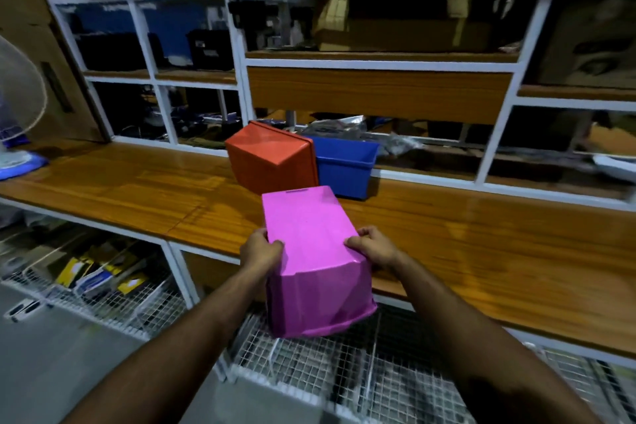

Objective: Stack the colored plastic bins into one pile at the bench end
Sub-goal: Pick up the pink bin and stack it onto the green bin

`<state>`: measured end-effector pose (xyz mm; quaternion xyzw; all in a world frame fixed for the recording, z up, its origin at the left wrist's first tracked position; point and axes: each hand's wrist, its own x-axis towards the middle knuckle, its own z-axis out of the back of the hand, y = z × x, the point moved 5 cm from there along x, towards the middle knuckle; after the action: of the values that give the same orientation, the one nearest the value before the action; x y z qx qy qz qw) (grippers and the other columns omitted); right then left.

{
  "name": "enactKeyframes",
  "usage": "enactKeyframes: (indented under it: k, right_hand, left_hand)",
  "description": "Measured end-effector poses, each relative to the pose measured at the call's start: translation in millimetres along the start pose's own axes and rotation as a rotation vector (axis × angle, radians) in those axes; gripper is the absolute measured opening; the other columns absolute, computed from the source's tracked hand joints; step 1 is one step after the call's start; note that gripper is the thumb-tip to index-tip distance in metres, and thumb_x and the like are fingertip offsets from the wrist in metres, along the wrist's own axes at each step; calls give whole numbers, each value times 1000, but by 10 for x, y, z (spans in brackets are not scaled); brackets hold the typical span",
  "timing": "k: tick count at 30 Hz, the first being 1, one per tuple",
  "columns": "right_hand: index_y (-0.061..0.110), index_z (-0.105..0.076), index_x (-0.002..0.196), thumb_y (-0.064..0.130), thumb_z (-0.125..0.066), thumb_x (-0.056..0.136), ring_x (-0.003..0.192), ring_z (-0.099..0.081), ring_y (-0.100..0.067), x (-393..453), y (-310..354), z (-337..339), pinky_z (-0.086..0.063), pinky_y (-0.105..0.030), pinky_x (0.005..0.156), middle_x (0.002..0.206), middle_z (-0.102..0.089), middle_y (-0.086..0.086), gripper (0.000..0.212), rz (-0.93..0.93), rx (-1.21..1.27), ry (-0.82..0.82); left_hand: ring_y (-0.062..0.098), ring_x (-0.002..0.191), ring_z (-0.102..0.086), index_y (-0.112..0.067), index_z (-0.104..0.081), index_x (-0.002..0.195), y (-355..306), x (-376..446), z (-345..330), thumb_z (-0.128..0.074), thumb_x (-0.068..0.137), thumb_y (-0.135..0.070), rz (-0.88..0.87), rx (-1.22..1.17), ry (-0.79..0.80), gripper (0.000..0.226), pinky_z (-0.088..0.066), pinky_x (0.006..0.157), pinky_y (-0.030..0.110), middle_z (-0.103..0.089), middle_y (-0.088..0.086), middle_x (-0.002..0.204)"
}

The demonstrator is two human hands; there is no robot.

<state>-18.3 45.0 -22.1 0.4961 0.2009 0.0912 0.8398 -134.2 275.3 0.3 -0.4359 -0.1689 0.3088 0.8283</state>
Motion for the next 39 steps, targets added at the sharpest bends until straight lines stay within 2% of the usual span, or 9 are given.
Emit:
enactKeyframes:
  k: [4,8,10,19,24,27,29,35,39]
  right_hand:
    - [14,-47,135,37,-65,88,97,-64,-28,-151,-266,393,-47,-27,60,124,-62,-13,55,-31,16,-77]
    - [12,-50,131,37,-65,88,86,-61,-27,-206,-466,727,-45,-25,58,119,-65,-17,52,-61,41,-181]
    - [13,-50,130,38,-65,89,84,-60,-26,-196,-527,836,-45,-25,57,118,-65,-18,51,-82,53,-212]
    - [2,-57,125,27,-64,92,104,-66,-37,83,-408,995,-56,-49,85,119,-67,-17,42,-84,3,-349]
    - [3,-64,109,16,-63,89,81,-66,-21,276,-312,988,-51,-26,61,108,-71,-15,24,-115,36,-442]
    - [-5,-62,116,12,-62,88,95,-67,-29,379,-352,993,-53,-38,79,114,-69,-21,33,-149,87,-498]
    - [-3,-59,121,13,-62,88,103,-65,-33,396,-378,1009,-51,-42,87,117,-67,-21,37,-176,95,-542]
    - [3,-61,116,14,-68,79,89,-65,-26,317,-243,1181,-52,-39,79,103,-70,-11,39,-170,42,-638]
    - [6,-60,119,23,-69,73,103,-64,-32,283,-8,1231,-51,-38,85,114,-68,-15,50,-127,-187,-640]
  left_hand:
    - [31,101,-66,-10,-61,122,-228,-16,-455,-63,82,-5,-7,-123,166,41,-54,89,38,-70,13,113]
    - [11,69,-67,-11,-60,93,-419,-2,-853,-59,80,17,22,-382,327,31,-54,62,20,-69,10,95]
    - [19,76,-65,-4,-62,100,-486,61,-1016,-57,80,19,8,-419,382,31,-51,68,26,-69,20,106]
    - [17,84,-63,-4,-54,129,-724,502,-1307,-52,90,10,-68,-438,601,41,-51,61,22,-65,17,120]
    - [24,104,-62,-10,-51,135,-768,828,-1416,-56,89,8,-74,-424,717,49,-51,85,32,-63,13,125]
    - [24,109,-62,-13,-48,139,-795,921,-1480,-58,89,6,-88,-442,755,55,-52,92,34,-61,10,126]
    - [17,99,-63,-13,-49,137,-810,904,-1514,-59,87,8,-111,-458,752,55,-53,80,25,-62,8,120]
    - [21,96,-60,-6,-50,121,-896,928,-1696,-74,78,1,-157,-349,691,50,-52,81,33,-60,20,124]
    - [25,121,-50,-14,-42,138,-1112,773,-1827,-85,69,-35,-274,-81,762,84,-45,95,29,-43,14,141]
